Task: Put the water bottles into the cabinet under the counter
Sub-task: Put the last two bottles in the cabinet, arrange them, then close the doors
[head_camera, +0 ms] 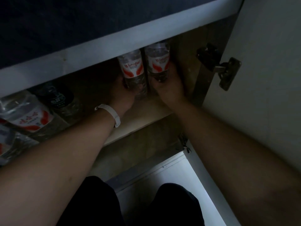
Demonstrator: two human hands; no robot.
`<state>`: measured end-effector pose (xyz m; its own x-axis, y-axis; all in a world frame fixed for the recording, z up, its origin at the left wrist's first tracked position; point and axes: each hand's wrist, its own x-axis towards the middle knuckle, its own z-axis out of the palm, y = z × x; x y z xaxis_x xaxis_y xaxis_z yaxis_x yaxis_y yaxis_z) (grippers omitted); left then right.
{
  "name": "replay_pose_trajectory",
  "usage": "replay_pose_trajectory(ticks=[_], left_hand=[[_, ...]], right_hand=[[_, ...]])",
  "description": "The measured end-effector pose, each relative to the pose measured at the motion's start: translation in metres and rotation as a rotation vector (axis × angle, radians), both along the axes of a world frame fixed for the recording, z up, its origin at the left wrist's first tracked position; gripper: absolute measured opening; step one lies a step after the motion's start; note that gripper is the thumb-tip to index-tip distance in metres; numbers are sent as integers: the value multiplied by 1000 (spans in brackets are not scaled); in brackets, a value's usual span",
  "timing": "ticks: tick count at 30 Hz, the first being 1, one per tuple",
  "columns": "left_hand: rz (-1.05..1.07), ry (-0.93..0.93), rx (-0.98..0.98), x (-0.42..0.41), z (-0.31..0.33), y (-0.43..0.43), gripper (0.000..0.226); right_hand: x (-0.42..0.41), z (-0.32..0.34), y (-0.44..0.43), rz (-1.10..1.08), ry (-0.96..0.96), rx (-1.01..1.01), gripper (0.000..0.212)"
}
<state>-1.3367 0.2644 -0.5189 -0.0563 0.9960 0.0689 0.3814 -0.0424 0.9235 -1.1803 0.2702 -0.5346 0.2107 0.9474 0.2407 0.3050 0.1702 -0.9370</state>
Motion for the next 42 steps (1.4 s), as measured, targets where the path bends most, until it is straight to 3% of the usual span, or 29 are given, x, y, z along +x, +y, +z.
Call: replay_pose_trajectory(ticks=[8, 14, 18, 27, 31, 37, 42], left_hand=[[-43, 7, -58, -6, 11, -13, 65], [-90, 64, -41, -22, 21, -62, 51], [-47, 276, 21, -39, 23, -98, 58], [118, 946, 253, -104, 20, -179, 58], [277, 1071, 280, -147, 11, -213, 51], [469, 1168, 251, -209, 0, -245, 43], [564, 1138, 184, -229, -1, -240, 47]], right_hand=[[2, 13, -12, 11, -32, -87, 75], [-4, 10, -43, -99, -23, 32, 67], [-16, 7, -71, -114, -163, 32, 63], [-73, 13, -110, 219, -699, 157, 58], [-108, 13, -117, 378, -841, 245, 61], [-165, 15, -124, 511, -860, 251, 70], [-207, 15, -124, 516, -689, 179, 87]])
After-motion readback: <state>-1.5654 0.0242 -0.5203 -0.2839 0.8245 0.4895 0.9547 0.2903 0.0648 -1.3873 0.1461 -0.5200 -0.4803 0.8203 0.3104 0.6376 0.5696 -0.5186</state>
